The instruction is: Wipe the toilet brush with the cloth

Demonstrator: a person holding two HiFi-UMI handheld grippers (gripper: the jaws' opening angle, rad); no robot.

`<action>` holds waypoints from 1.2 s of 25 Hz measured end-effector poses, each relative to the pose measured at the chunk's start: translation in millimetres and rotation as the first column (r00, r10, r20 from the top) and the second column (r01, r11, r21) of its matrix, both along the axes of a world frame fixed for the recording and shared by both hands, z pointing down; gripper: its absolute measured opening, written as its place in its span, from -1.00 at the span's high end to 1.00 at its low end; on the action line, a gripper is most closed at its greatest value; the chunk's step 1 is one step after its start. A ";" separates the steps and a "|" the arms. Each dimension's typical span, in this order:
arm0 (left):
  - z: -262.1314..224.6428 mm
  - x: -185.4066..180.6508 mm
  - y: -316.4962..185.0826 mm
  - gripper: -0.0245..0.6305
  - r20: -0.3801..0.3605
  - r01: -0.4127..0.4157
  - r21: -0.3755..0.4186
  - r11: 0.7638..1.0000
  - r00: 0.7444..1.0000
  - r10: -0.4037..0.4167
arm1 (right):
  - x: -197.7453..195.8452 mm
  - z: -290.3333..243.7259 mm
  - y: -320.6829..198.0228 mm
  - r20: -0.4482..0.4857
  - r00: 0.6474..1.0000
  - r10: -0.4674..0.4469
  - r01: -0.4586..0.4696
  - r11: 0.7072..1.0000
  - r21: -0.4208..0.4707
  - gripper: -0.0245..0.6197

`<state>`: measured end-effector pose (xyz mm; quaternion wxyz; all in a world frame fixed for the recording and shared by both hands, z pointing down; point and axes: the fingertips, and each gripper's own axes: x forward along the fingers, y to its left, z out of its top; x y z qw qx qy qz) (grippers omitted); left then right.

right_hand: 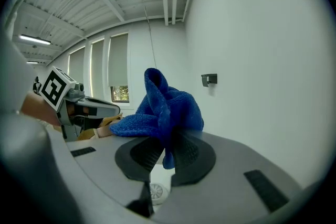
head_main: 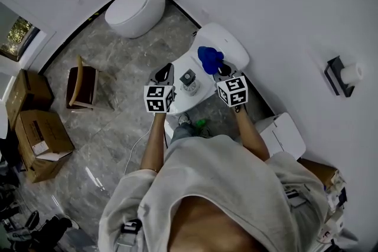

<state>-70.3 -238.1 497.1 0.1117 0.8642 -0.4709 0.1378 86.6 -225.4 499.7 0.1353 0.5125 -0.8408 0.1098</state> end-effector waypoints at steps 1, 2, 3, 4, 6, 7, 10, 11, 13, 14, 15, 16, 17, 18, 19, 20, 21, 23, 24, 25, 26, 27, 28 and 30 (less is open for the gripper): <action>-2.5 1.8 0.0 0.85 -0.001 -0.002 0.006 1.000 1.000 0.002 | 0.3 -3.9 -1.0 0.001 1.000 0.001 -0.001 1.000 0.010 0.77; -4.7 3.1 0.2 0.85 -0.001 -0.004 0.012 1.000 1.000 0.004 | 0.4 -7.5 -1.7 0.002 1.000 0.000 -0.001 1.000 0.019 0.77; -6.4 3.8 0.7 0.85 -0.001 -0.005 0.017 1.000 1.000 0.005 | 0.4 -10.5 -1.8 0.002 1.000 0.000 0.000 1.000 0.026 0.77; -7.6 4.2 1.3 0.85 -0.001 -0.005 0.021 1.000 1.000 0.005 | 0.8 -12.7 -1.3 0.001 1.000 0.000 0.000 0.999 0.032 0.77; -10.1 3.7 1.9 0.85 -0.003 0.000 0.029 1.000 1.000 0.001 | 2.4 -15.8 -1.0 -0.001 1.000 0.002 -0.002 0.999 0.040 0.77; -11.6 2.8 1.8 0.85 -0.005 0.004 0.032 0.999 1.000 -0.004 | 2.9 -17.0 -1.1 -0.002 1.000 0.003 -0.002 0.999 0.043 0.77; -15.1 0.3 2.1 0.85 -0.007 0.014 0.042 0.999 1.000 -0.014 | 3.3 -18.1 -0.2 -0.002 1.000 0.001 -0.001 0.999 0.043 0.77; -15.7 -0.3 2.8 0.85 -0.008 0.018 0.045 0.999 1.000 -0.018 | 3.4 -17.9 0.7 -0.003 1.000 0.000 0.000 0.999 0.043 0.77; -17.3 -1.1 4.9 0.85 -0.011 0.025 0.050 0.998 1.000 -0.024 | 4.0 -17.8 2.7 -0.004 1.000 -0.001 0.001 0.999 0.044 0.77; -18.1 -1.3 5.7 0.85 -0.012 0.027 0.051 0.998 1.000 -0.027 | 4.3 -18.3 3.2 -0.002 1.000 -0.001 0.001 0.999 0.046 0.77; -18.5 -1.4 6.4 0.85 -0.012 0.029 0.052 0.998 1.000 -0.028 | 4.6 -19.0 3.6 -0.001 1.000 -0.001 0.001 0.999 0.047 0.77; -18.7 -1.5 7.1 0.85 -0.012 0.030 0.052 0.998 0.999 -0.030 | 4.8 -19.5 4.0 -0.001 1.000 -0.002 0.002 0.999 0.048 0.77; -18.6 -1.7 7.8 0.85 -0.012 0.032 0.051 0.998 0.999 -0.031 | 4.9 -19.6 4.5 -0.001 1.000 -0.003 0.003 0.999 0.048 0.77; -18.3 -2.1 8.6 0.85 -0.011 0.033 0.049 0.998 0.999 -0.032 | 4.8 -19.3 5.0 -0.001 1.000 -0.004 0.004 0.999 0.048 0.77; -17.8 -2.3 9.4 0.85 -0.010 0.034 0.047 0.998 0.999 -0.034 | 4.9 -19.0 5.6 -0.001 1.000 -0.005 0.005 0.999 0.048 0.77; -17.6 -2.1 9.9 0.85 -0.010 0.035 0.047 0.998 0.999 -0.034 | 5.1 -19.0 6.0 -0.002 1.000 -0.005 0.005 0.999 0.048 0.77; -18.1 -1.5 10.4 0.85 -0.010 0.035 0.048 0.998 0.999 -0.034 | 5.3 -19.5 6.1 -0.002 1.000 -0.006 0.006 0.999 0.049 0.77; -19.0 0.7 11.3 0.85 -0.010 0.034 0.051 0.998 0.999 -0.033 | 5.8 -21.2 6.0 -0.005 1.000 -0.008 0.008 0.999 0.054 0.77; -18.8 2.0 12.0 0.85 -0.010 0.033 0.051 0.998 0.999 -0.032 | 6.4 -21.6 6.0 -0.007 1.000 -0.009 0.009 0.998 0.055 0.77; -18.3 3.0 12.7 0.85 -0.010 0.032 0.050 0.998 0.999 -0.031 | 6.8 -21.6 6.0 -0.008 1.000 -0.009 0.009 0.998 0.056 0.77; -17.7 3.6 13.5 0.85 -0.009 0.031 0.049 0.998 1.000 -0.030 | 7.0 -21.7 6.1 -0.007 1.000 -0.009 0.010 0.998 0.057 0.77; -17.2 3.9 13.9 0.85 -0.006 0.029 0.048 0.998 1.000 -0.029 | 6.9 -21.8 6.0 -0.006 1.000 -0.010 0.010 0.998 0.057 0.77; -16.8 4.0 14.0 0.85 -0.003 0.027 0.047 0.999 1.000 -0.027 | 6.6 -22.0 5.9 -0.004 1.000 -0.011 0.011 0.998 0.057 0.77; -16.5 4.0 13.3 0.85 0.000 0.028 0.046 0.999 1.000 -0.028 | 6.1 -22.2 5.5 -0.002 1.000 -0.013 0.013 0.998 0.056 0.77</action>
